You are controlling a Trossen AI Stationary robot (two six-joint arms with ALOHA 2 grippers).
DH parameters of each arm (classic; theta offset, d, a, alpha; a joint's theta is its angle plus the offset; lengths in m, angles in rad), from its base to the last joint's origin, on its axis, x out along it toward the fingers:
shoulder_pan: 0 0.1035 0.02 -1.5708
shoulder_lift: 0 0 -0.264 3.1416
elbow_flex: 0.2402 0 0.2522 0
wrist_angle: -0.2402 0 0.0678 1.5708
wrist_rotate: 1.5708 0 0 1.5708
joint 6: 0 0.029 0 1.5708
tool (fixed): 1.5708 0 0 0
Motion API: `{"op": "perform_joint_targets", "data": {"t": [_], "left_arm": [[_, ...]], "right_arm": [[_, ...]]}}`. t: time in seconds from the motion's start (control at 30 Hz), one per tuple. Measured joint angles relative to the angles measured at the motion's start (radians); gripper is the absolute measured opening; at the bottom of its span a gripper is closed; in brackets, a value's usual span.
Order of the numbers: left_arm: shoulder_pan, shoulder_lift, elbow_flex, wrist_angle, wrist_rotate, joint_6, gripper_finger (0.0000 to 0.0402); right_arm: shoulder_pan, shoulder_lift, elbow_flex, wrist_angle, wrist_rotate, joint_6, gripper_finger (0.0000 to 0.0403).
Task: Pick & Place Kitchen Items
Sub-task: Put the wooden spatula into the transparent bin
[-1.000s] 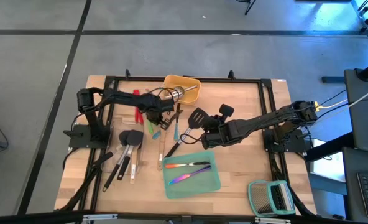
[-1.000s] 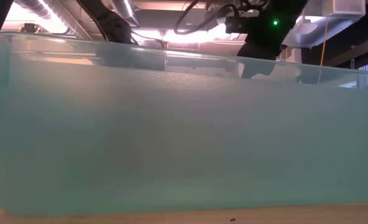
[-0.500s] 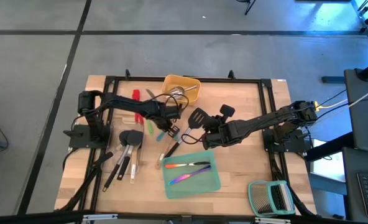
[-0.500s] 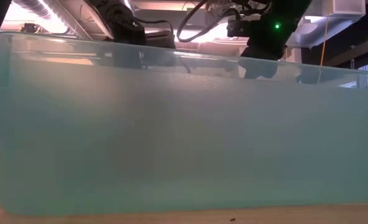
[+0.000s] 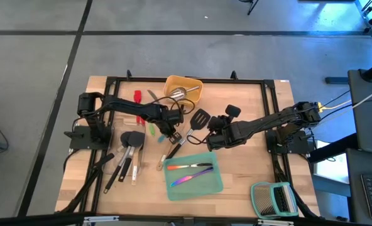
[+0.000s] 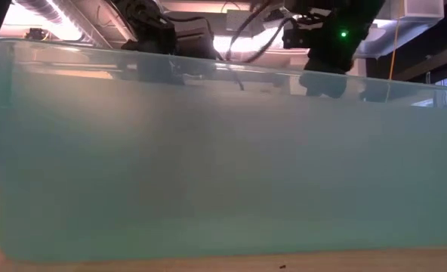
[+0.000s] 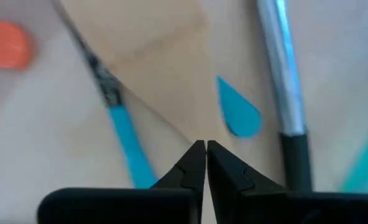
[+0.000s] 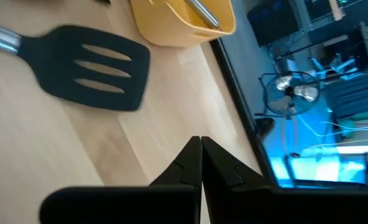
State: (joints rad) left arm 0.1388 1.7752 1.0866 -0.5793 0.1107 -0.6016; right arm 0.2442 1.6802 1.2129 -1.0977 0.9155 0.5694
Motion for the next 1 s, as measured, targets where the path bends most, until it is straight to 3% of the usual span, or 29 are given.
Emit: {"op": "perform_joint_targets", "data": {"t": [0.17,0.33,0.43,0.5,0.6,0.7,0.87,1.0], "left_arm": [[-0.015,-0.009,0.002,-0.021,0.149,0.018,0.0038],[-0.066,-0.034,0.004,-0.046,0.111,0.001,0.0081],[-0.102,-0.046,0.005,-0.054,0.016,-0.014,0.0115],[-0.122,-0.046,0.005,-0.039,-0.051,-0.032,0.0138],[-0.147,-0.046,0.005,-0.038,-0.113,-0.058,0.0169],[-0.17,-0.046,0.003,-0.021,-0.184,-0.087,0.0191],[-0.169,-0.04,0.003,0.043,-0.338,-0.096,0.0204],[-0.134,-0.034,0.003,0.116,-0.37,-0.095,0.0209]], "right_arm": [[0.001,-0.008,-0.02,-0.062,0.047,0.036,0.0001],[0.001,-0.126,-0.112,0.025,0.061,0.032,0.0001],[0.002,-0.252,-0.206,0.228,-0.055,-0.124,0.0001],[0.003,-0.346,-0.297,0.457,-0.194,-0.276,0.0001],[-0.006,-0.477,-0.444,0.848,-0.521,-0.488,0.0001],[-0.046,-0.554,-0.55,1.117,-0.773,-0.537,0.0001],[-0.134,-0.585,-0.59,1.175,-0.788,-0.431,0.0008],[-0.196,-0.567,-0.592,1.148,-0.853,-0.36,0.0026]]}}
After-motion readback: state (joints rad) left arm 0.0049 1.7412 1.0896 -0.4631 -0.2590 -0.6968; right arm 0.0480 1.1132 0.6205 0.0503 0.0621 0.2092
